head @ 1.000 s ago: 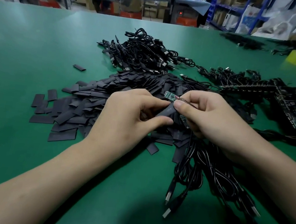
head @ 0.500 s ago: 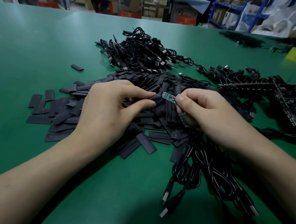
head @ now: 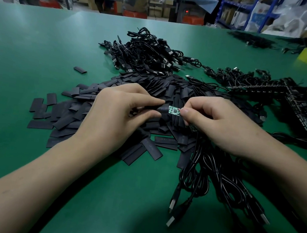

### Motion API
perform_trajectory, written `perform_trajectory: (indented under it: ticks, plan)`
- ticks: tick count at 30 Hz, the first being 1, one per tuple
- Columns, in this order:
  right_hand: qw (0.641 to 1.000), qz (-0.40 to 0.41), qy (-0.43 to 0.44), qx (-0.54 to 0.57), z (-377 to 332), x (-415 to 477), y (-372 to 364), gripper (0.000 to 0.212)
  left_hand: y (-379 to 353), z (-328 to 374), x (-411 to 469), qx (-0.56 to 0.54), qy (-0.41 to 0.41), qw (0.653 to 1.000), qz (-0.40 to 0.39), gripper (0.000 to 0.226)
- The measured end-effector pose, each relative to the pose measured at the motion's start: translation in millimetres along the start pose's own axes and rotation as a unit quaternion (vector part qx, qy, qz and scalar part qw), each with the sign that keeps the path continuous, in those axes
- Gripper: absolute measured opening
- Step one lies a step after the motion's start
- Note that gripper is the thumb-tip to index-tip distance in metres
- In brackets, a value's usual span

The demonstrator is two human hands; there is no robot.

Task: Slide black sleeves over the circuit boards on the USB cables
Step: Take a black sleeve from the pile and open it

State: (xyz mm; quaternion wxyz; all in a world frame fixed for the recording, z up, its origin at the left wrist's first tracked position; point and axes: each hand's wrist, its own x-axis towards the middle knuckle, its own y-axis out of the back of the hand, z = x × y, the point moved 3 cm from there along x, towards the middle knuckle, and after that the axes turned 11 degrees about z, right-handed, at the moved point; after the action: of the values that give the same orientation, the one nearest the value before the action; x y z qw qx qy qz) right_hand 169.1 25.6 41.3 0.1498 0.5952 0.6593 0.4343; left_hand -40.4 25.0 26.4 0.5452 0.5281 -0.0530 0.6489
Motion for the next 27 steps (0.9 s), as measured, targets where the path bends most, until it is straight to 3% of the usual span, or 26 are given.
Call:
perform_trajectory:
  ticks: [7, 17, 22, 27]
  plan:
    - [0.998, 0.005, 0.045, -0.036, -4.2, -2.0, 4.1, 0.030, -0.8, -0.3, 0.3, -0.001, -0.019, 1.000, -0.018, 0.024]
    - [0.999, -0.024, 0.021, 0.014, -3.8, -2.4, -5.8, 0.031, -5.3, 10.5, -2.4, -0.001, -0.072, 0.997, -0.035, 0.025]
    - [0.996, 0.051, 0.042, 0.054, -4.5, -1.9, 0.3, 0.006, -3.9, 7.0, -0.2, -0.022, 0.000, 1.000, -0.009, 0.023]
    - [0.981, 0.128, 0.145, 0.000, -13.3, -6.2, 12.2, 0.006, -5.3, -0.5, 0.5, -0.133, 0.142, 0.981, -0.011, 0.019]
